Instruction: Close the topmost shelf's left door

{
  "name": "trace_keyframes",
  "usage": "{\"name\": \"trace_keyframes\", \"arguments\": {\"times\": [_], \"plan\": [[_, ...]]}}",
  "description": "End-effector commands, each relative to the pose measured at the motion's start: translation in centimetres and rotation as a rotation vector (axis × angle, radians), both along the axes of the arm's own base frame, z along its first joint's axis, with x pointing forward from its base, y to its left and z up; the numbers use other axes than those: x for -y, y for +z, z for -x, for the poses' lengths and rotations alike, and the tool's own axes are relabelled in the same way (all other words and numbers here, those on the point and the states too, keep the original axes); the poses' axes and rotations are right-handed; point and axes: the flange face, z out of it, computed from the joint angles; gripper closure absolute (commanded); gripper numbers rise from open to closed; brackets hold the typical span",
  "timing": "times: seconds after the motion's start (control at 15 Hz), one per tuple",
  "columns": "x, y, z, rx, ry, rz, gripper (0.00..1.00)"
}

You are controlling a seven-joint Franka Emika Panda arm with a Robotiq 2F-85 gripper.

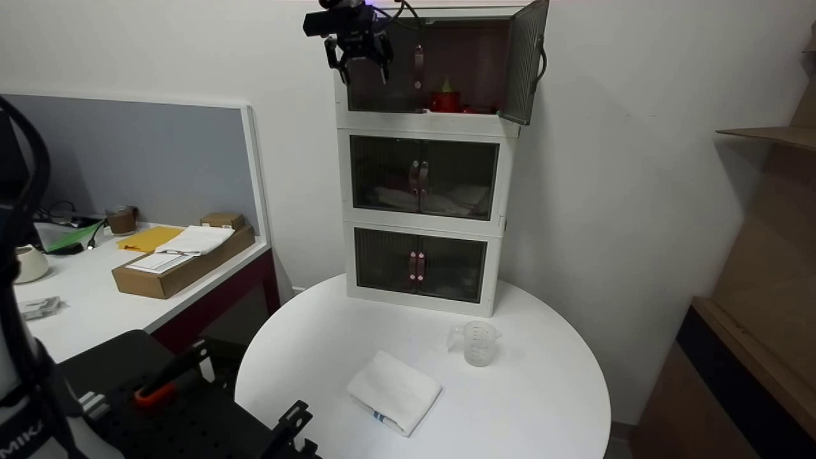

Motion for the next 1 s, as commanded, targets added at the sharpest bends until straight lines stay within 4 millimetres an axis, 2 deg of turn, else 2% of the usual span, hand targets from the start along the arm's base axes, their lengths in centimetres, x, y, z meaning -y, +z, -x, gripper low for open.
{"name": "trace_keyframes", "arguments": {"times": [0.0, 0.33, 0.67, 0.73, 0.8, 0.93], "plan": [[-0.1, -2.2, 6.8, -0.142, 0.019, -0.035, 0.0], [2.0, -6.1, 15.4, -0.288, -0.159, -0.01, 0.0], [4.9, -7.8, 24.3, -0.297, -0.285, 0.063, 0.0], [3.7, -8.0, 20.0, -0.312, -0.238, 0.045, 0.0], [4.2, -8.2, 21.6, -0.315, -0.254, 0.051, 0.0], [4.7, -8.1, 23.5, -0.305, -0.262, 0.055, 0.0]]}}
